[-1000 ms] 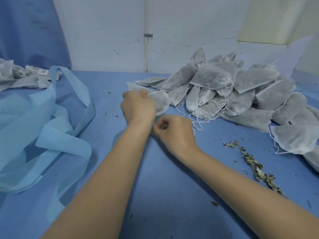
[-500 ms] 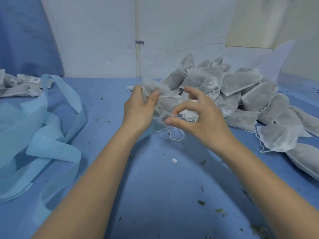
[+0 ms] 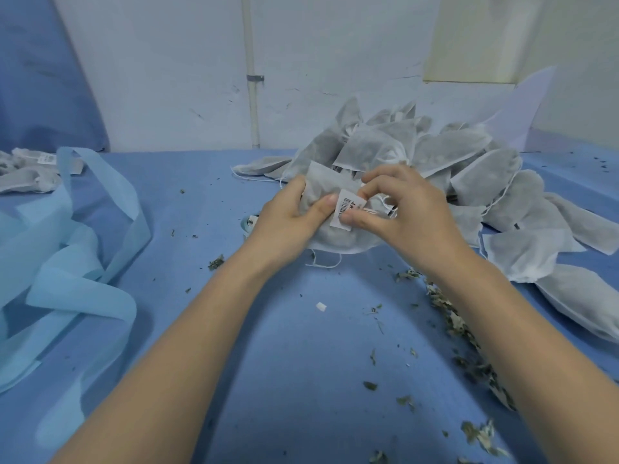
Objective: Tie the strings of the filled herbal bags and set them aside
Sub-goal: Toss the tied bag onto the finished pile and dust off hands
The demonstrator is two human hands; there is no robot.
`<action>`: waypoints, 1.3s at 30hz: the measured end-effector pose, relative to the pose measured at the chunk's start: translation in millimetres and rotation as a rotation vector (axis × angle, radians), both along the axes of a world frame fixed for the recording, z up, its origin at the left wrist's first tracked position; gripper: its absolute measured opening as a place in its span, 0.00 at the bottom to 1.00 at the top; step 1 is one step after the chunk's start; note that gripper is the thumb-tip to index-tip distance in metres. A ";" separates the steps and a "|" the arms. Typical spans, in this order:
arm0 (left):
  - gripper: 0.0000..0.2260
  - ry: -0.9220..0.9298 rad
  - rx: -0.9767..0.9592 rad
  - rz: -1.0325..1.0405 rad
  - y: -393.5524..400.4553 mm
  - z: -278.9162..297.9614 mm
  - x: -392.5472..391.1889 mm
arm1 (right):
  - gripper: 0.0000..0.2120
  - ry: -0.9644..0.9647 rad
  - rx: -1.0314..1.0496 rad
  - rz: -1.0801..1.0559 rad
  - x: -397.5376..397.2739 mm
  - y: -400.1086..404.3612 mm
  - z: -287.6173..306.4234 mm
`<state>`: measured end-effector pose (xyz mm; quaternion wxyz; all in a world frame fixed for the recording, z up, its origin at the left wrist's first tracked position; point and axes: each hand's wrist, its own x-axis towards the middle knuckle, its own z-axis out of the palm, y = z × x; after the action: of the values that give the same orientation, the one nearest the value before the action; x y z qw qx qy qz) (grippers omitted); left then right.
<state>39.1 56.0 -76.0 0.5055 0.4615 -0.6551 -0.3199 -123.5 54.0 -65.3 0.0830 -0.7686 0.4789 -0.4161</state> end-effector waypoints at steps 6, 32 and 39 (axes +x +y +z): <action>0.10 0.121 0.039 -0.092 1.4 0.1 -0.2 | 0.22 -0.238 0.106 0.044 -3.1 -1.3 -3.9; 0.09 0.343 0.157 0.038 -2.2 -2.0 -13.4 | 0.25 -0.747 0.362 0.182 11.3 -4.9 -25.3; 0.11 0.335 0.249 0.296 -2.7 -5.0 -14.3 | 0.22 -0.834 0.347 0.023 32.4 1.4 -37.4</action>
<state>24.8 53.4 -80.9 0.5877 0.5515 -0.4430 -0.3928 -91.2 55.3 -102.8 0.4009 -0.5152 0.4587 -0.6029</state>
